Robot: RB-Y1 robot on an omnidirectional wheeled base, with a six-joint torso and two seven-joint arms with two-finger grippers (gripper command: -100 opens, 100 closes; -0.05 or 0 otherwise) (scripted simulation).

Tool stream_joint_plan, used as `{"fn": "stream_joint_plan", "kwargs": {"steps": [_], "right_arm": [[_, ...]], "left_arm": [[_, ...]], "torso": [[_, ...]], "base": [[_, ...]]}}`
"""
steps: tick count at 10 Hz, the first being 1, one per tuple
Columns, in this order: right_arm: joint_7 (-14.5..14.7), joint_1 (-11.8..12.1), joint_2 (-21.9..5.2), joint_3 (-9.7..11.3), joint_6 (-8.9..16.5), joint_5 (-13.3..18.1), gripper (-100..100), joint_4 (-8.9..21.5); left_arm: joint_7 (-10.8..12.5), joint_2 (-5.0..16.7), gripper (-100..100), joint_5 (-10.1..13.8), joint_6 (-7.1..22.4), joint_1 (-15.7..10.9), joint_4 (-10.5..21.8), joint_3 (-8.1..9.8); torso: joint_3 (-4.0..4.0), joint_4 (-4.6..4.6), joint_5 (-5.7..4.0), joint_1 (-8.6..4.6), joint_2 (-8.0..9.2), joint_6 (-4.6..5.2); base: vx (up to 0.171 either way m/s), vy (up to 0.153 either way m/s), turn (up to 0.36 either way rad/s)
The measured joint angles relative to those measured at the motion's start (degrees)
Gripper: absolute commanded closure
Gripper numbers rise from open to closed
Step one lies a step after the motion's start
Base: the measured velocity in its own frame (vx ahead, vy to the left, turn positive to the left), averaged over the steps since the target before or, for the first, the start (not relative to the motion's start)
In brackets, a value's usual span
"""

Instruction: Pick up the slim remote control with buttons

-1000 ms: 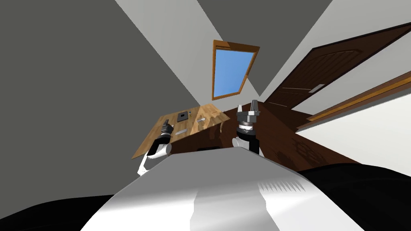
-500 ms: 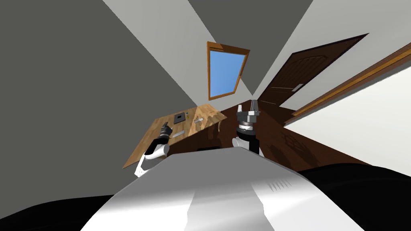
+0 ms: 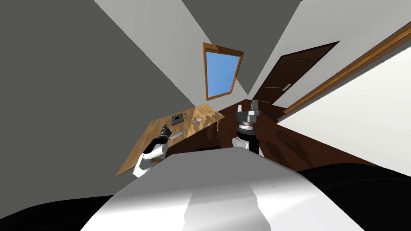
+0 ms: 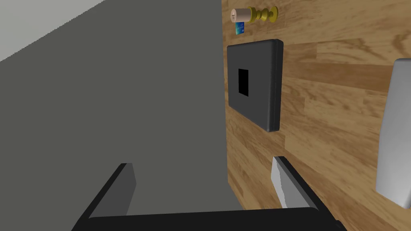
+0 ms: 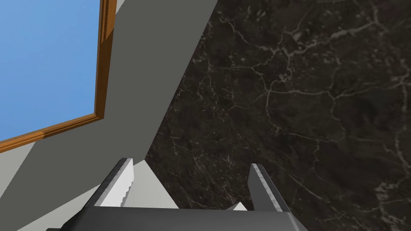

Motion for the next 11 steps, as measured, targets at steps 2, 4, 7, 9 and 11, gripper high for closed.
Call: {"fn": "stream_joint_plan", "kwargs": {"steps": [2,4,7,9,11], "right_arm": [[0.00,0.00,0.00,0.00,0.00,0.00,0,0.00],[0.00,-0.01,0.00,0.01,0.00,0.00,0,0.00],[0.00,-0.01,0.00,0.00,0.00,0.00,0,0.00],[0.00,-0.01,0.00,0.00,0.00,0.00,0,0.00],[0.00,-0.01,0.00,0.00,0.00,0.00,0,0.00]], "left_arm": [[0.61,0.30,-100,0.79,3.01,-0.19,1.19,1.49],[0.94,0.57,-100,0.99,5.41,-1.57,3.17,2.62],[1.55,0.39,-100,1.37,9.57,-1.67,4.02,4.26],[2.22,0.83,-100,1.65,13.38,-3.13,6.08,6.03],[2.61,1.29,-100,2.71,16.59,-2.96,8.01,7.74]], "torso": [[0.00,0.00,0.01,0.05,0.01,0.02],[-0.01,0.00,0.00,0.03,-0.02,0.06],[0.00,0.00,0.00,0.03,0.00,0.05],[0.00,0.00,0.02,0.11,0.00,0.05],[0.01,0.01,0.02,0.12,0.01,0.03]], "base": [[-0.007,0.021,-0.096],[-0.006,0.021,-0.203],[-0.009,0.021,-0.140],[-0.013,0.040,-0.208],[-0.011,0.035,-0.205]]}}
